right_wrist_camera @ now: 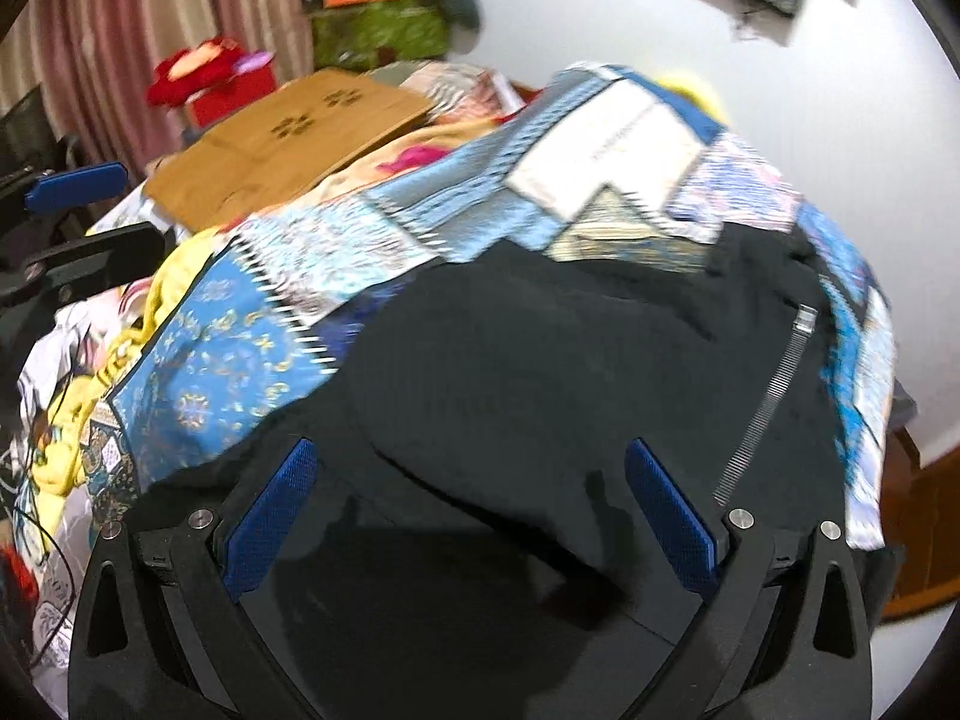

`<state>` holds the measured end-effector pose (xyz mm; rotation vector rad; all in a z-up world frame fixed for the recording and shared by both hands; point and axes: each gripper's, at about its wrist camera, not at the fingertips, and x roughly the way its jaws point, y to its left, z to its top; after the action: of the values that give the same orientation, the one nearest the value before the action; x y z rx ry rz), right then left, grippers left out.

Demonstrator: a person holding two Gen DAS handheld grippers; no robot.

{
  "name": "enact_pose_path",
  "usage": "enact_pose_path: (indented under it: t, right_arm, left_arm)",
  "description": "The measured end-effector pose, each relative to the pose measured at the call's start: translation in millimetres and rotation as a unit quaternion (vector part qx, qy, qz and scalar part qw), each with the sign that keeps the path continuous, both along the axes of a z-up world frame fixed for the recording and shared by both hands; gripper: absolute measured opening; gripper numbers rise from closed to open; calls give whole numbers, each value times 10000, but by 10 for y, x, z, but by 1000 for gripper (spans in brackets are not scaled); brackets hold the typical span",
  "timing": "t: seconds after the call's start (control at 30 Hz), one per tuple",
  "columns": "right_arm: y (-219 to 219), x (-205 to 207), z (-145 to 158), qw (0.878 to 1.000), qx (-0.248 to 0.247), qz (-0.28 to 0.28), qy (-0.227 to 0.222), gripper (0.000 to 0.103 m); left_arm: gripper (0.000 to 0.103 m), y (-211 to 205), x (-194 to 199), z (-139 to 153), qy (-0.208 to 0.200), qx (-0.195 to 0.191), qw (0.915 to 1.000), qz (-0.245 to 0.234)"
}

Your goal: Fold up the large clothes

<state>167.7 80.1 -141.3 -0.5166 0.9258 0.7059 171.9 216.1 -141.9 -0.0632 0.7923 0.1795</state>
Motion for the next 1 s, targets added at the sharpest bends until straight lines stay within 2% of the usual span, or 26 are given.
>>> enact_pose_path:
  t: [0.17, 0.27, 0.33, 0.37, 0.47, 0.5, 0.53, 0.57, 0.73, 0.9, 1.0]
  right_arm:
    - [375, 16, -320, 9990, -303, 198, 256, 99]
    - [522, 77, -544, 9975, -536, 232, 388, 84]
    - [571, 103, -637, 9963, -607, 300, 527, 80]
    - [585, 128, -687, 9963, -596, 272, 560, 73]
    - [576, 162, -707, 9973, -498, 177, 504, 39]
    - [569, 171, -702, 9974, -469, 175, 522, 39]
    - [552, 182, -693, 9974, -386, 175, 590, 34]
    - [516, 189, -671, 9974, -279, 188, 644, 24]
    - [358, 186, -472, 9979, 126, 70, 625, 20]
    - [-4, 217, -19, 9952, 841, -204, 455, 19]
    - [-264, 287, 315, 9908, 1245, -485, 199, 19]
  left_arm:
    - [80, 127, -31, -158, 147, -89, 9998, 112]
    - [80, 159, -45, -211, 190, -87, 9996, 172]
    - [80, 185, -28, -263, 235, -123, 9994, 201]
    - [80, 195, -14, -294, 273, -149, 9993, 210]
    - [80, 212, 2, -363, 353, -156, 9989, 263]
    - [80, 210, 10, -383, 373, -173, 9988, 272]
    - [80, 207, 17, -404, 396, -200, 9986, 277]
    - [80, 208, 24, -424, 418, -225, 9985, 279]
    - [80, 148, 58, -509, 539, -225, 9980, 240]
    - [80, 26, 160, -596, 675, -232, 9973, 144]
    - [80, -64, 227, -625, 713, -257, 9971, 64]
